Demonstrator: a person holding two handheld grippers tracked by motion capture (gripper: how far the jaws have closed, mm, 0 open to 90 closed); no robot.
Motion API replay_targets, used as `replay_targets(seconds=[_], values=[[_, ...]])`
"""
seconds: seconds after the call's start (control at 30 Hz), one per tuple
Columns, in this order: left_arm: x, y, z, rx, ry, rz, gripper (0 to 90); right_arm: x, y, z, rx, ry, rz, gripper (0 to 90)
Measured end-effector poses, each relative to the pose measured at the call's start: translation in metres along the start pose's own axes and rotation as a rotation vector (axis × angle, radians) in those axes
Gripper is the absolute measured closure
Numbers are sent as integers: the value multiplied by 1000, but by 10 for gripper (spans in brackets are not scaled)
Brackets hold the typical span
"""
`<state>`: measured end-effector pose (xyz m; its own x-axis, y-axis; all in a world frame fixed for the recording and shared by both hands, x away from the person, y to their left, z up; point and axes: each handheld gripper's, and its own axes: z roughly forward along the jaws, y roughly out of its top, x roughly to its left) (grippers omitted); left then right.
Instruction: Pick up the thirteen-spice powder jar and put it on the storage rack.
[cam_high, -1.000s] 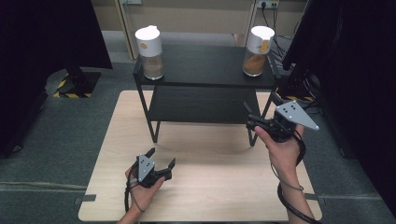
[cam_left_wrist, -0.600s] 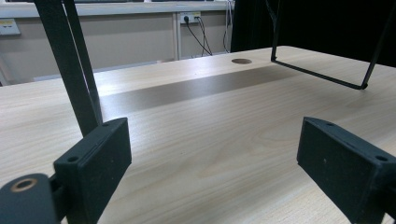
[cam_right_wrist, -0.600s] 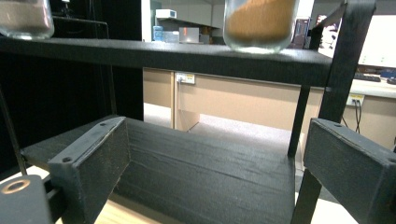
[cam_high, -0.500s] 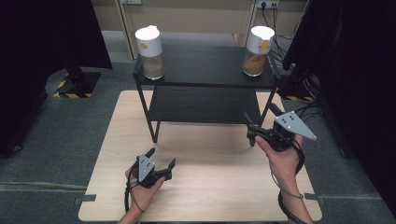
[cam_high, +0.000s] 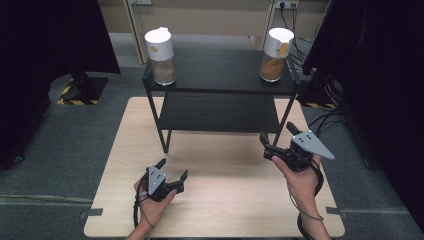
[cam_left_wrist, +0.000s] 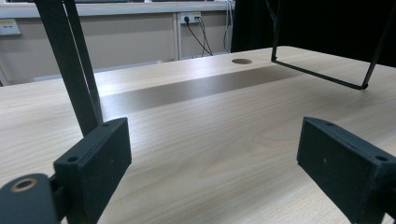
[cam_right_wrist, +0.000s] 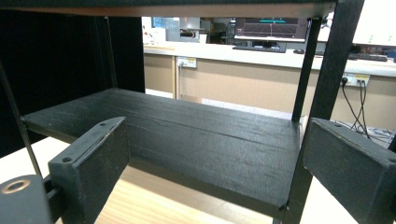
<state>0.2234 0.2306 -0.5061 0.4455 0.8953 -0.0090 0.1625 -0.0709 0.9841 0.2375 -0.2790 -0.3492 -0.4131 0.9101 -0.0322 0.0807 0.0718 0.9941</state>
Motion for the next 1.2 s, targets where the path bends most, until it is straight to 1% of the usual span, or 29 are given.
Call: replay_targets(seconds=[0.2, 0.67, 1.2], values=[[0, 0, 0, 1, 0, 2, 97, -1, -9, -2, 11, 2, 5, 75], [0, 0, 0, 1, 0, 2, 97, -2, -29, -4, 66, 1, 17, 75], [0, 0, 0, 1, 0, 1, 97, -4, -50, -8, 100, 3, 36, 76]])
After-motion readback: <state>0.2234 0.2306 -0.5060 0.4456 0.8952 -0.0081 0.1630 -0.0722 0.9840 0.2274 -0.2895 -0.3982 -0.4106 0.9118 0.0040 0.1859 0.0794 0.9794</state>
